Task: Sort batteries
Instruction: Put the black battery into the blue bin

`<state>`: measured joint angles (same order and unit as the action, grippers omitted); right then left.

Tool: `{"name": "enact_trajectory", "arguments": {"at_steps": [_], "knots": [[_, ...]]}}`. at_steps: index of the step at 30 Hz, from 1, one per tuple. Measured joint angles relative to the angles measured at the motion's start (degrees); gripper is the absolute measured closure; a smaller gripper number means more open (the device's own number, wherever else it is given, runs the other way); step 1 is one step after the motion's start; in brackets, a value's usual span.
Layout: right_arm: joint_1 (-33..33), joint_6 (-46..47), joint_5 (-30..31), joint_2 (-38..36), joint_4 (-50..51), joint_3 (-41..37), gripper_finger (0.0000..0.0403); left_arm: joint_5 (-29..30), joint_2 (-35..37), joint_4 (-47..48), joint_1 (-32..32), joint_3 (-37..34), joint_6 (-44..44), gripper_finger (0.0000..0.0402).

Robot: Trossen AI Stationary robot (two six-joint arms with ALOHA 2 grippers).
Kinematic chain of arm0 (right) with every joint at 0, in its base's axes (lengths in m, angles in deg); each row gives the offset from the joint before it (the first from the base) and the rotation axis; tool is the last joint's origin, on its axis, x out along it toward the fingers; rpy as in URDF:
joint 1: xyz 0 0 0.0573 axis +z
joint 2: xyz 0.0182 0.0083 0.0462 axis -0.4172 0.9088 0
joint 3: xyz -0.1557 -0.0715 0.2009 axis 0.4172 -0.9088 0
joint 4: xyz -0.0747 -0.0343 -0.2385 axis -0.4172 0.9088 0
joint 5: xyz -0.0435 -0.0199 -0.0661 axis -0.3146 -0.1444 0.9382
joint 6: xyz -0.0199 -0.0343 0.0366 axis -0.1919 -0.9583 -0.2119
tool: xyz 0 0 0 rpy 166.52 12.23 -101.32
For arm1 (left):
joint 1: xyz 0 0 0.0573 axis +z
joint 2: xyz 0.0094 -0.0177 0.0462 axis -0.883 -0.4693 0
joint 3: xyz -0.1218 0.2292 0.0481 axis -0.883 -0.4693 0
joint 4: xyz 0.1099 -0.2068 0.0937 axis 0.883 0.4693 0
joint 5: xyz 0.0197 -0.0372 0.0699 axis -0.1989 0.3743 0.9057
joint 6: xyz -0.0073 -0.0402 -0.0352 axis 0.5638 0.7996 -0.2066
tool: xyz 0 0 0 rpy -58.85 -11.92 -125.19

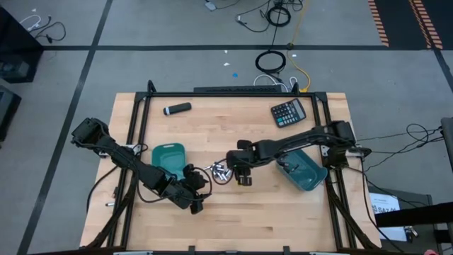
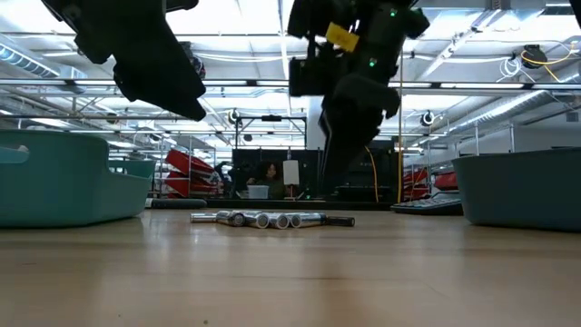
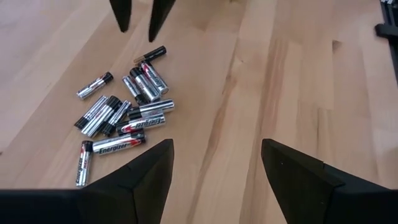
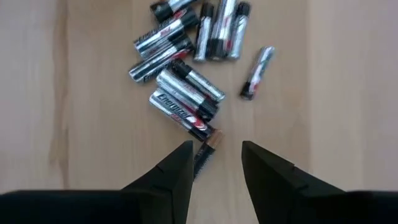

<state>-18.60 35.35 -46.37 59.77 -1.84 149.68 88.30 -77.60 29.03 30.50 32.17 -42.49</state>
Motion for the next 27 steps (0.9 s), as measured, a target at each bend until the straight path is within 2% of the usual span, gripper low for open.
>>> {"name": "enact_trajectory", "arguments": {"at_steps": [8,15,18,21,27], "knots": [[0.0,1.7,-0.4,3.2,0.3,0.0,0.0275,0.2,0.0,1.1,0.0,0.0,-0.3,0.0149],[-0.2,2.1,-3.9,6.7,0.8,0.2,0.0278,0.3,0.0,1.0,0.0,0.0,-0.5,0.0149],[-0.4,2.0,-5.8,7.7,0.8,0.4,0.0307,0.3,0.0,1.1,0.0,0.0,-0.5,0.0149],[-0.4,0.3,-5.8,8.1,2.1,0.4,0.0376,0.3,0.0,1.0,0.0,0.0,-0.7,0.0149],[-0.2,-0.2,-4.3,7.1,4.7,0.3,0.0396,0.3,0.0,1.0,0.0,0.0,-1.5,0.0149]]}}
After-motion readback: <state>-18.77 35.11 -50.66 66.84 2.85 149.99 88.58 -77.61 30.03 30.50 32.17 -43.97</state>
